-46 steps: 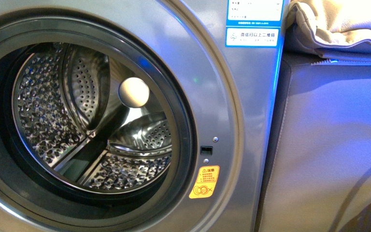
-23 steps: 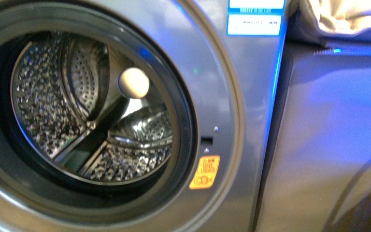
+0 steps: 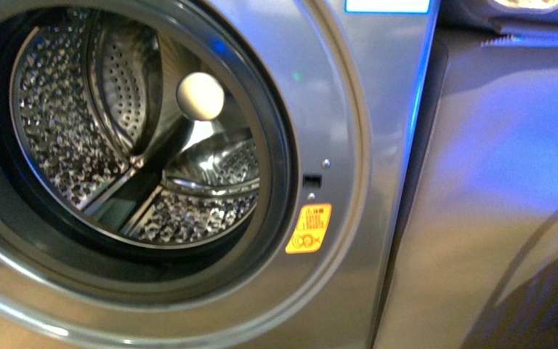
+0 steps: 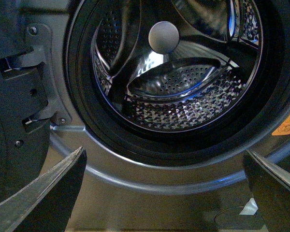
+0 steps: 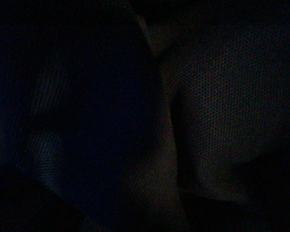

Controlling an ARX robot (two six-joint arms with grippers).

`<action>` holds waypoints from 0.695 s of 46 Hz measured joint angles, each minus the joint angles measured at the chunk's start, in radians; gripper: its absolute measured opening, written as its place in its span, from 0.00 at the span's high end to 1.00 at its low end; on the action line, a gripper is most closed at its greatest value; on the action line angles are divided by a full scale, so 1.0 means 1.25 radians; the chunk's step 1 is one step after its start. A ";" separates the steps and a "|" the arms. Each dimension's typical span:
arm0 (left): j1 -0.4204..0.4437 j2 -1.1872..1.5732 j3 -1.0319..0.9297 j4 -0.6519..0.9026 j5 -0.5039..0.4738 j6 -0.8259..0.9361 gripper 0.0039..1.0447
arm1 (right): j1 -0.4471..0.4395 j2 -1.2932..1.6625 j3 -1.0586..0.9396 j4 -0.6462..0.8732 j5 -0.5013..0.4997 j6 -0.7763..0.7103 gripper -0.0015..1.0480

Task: Put clothes into washing machine

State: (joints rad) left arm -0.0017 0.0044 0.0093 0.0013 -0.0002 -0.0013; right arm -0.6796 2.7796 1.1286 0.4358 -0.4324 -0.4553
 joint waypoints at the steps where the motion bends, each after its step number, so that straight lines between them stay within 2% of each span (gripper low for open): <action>1: 0.000 0.000 0.000 0.000 0.000 0.000 0.06 | 0.001 0.005 0.004 0.000 0.004 -0.002 0.08; 32: 0.000 0.000 0.000 0.000 0.000 0.000 0.06 | -0.003 0.083 0.035 0.009 0.022 -0.040 0.08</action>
State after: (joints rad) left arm -0.0017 0.0044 0.0093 0.0013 -0.0002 -0.0013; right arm -0.6834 2.8830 1.1725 0.4469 -0.4049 -0.5056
